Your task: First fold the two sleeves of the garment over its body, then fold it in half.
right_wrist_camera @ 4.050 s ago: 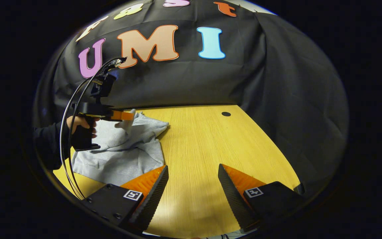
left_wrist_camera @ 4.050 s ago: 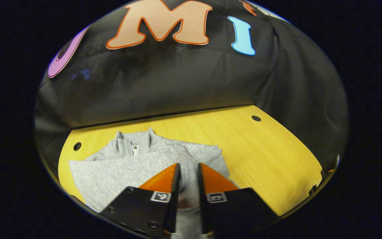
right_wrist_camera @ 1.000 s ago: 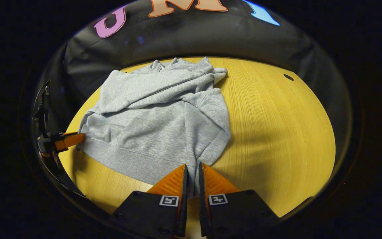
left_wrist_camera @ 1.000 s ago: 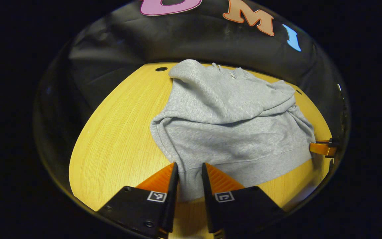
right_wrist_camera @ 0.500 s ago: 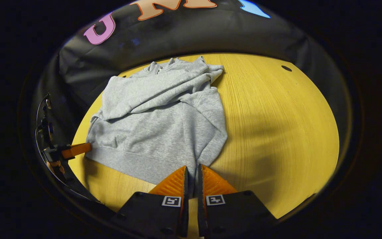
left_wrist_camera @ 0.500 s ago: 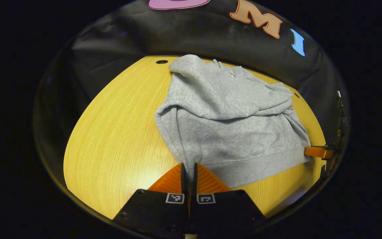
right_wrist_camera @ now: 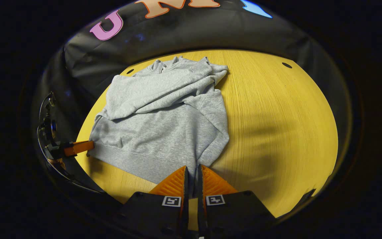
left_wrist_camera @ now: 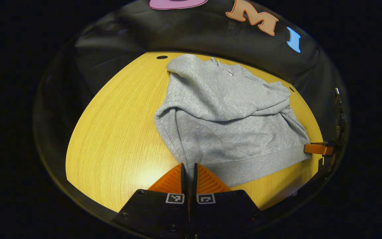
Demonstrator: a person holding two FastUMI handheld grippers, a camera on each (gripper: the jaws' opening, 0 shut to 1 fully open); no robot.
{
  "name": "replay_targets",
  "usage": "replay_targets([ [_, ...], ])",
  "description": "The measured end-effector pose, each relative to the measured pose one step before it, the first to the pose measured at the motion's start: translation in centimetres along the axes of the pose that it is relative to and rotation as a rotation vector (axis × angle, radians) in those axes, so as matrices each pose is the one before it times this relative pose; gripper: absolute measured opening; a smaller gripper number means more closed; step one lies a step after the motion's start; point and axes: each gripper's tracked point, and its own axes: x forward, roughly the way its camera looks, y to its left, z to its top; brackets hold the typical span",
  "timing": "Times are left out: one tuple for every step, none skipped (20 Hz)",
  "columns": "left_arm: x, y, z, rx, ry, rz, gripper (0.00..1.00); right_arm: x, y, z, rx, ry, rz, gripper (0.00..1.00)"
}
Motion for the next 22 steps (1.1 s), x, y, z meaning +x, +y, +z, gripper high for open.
replay_targets([
  [-0.057, 0.011, 0.353, 0.00098, -0.00192, 0.00389, 0.00, -0.212, 0.124, 0.711, 0.00756, -0.01455, 0.00988, 0.13],
  [-0.184, -0.061, 0.090, -0.00310, -0.00212, 0.00246, 0.00, -0.394, 0.179, 0.276, 0.01372, -0.00710, 0.00759, 0.13],
  [-0.206, -0.081, 0.435, -0.00511, -0.00699, -0.00040, 0.00, -0.370, 0.103, 0.616, 0.02404, -0.01185, 0.01090, 0.13],
  [-0.282, -0.074, 0.694, 0.00121, -0.01046, -0.00132, 0.00, -0.397, 0.312, 0.686, 0.02606, -0.00896, 0.01484, 0.13],
  [-0.163, -0.038, 0.729, 0.00207, -0.01108, -0.00049, 0.00, -0.301, 0.162, 0.982, 0.02256, -0.01248, 0.01118, 0.13],
  [-0.163, -0.035, 0.902, 0.00634, -0.01523, -0.00189, 0.00, -0.287, 0.104, 0.896, 0.01760, -0.00800, 0.01122, 0.13],
  [-0.123, -0.124, 0.970, 0.00602, -0.01869, -0.00443, 0.00, -0.238, 0.184, 0.967, 0.01282, -0.01028, 0.00897, 0.13],
  [-0.106, -0.196, 0.977, 0.00228, -0.01386, -0.00534, 0.00, 0.059, 0.016, 1.043, 0.00255, -0.01747, 0.00617, 0.13],
  [-0.092, -0.088, 0.784, 0.00015, -0.01232, -0.00219, 0.00, -0.043, 0.086, 1.104, 0.00115, -0.01622, 0.00605, 0.13],
  [0.080, -0.035, 0.627, 0.00048, -0.00335, -0.00132, 0.00, -0.188, 0.245, 0.905, 0.00741, -0.01374, 0.00709, 0.13],
  [-0.081, -0.019, 0.754, -0.00092, -0.00543, 0.00103, 0.00, -0.001, 0.312, 1.004, 0.01257, -0.00880, 0.01006, 0.13],
  [0.081, 0.000, 0.452, 0.00075, -0.00022, -0.00021, 0.00, 0.010, 0.163, 0.798, 0.01337, -0.01025, 0.00698, 0.13],
  [0.208, 0.078, 0.695, -0.00099, -0.00389, 0.00190, 0.00, 0.239, 0.264, 0.734, 0.01353, -0.00311, 0.00798, 0.13],
  [0.267, 0.040, 0.589, -0.00617, 0.00152, -0.00017, 0.00, 0.081, 0.193, 0.668, 0.01506, -0.00430, 0.00626, 0.13],
  [0.183, 0.021, 0.470, -0.01095, 0.00330, -0.00212, 0.00, 0.126, 0.277, 0.663, 0.01645, -0.00105, 0.00678, 0.13],
  [0.277, 0.075, 0.461, -0.01674, 0.00185, -0.00241, 0.00, 0.325, 0.246, 0.615, 0.01946, -0.00213, 0.00725, 0.13],
  [0.293, 0.097, 0.460, -0.01884, 0.00763, -0.00295, 0.00, 0.260, 0.313, 0.621, 0.02151, 0.00078, 0.00859, 0.13],
  [0.260, 0.056, 0.580, -0.01541, -0.00275, -0.00526, 0.00, 0.397, 0.380, 0.472, 0.01915, 0.00024, 0.00900, 0.13],
  [0.285, 0.106, 0.468, -0.01947, 0.00945, -0.00068, 0.00, 0.358, 0.202, 0.672, 0.01686, -0.00059, 0.00268, 0.13],
  [0.256, 0.026, 0.471, -0.02012, 0.00694, -0.00468, 0.00, 0.272, 0.141, 0.509, 0.02031, 0.00189, 0.00245, 0.13],
  [0.343, -0.101, 0.475, -0.02009, 0.00965, -0.00385, 0.00, 0.395, 0.229, 0.656, 0.02449, 0.00010, 0.00288, 0.13],
  [0.345, 0.027, 0.450, -0.01111, 0.00753, -0.00361, 0.00, 0.568, 0.291, 0.451, 0.02531, 0.00157, 0.00324, 0.13],
])
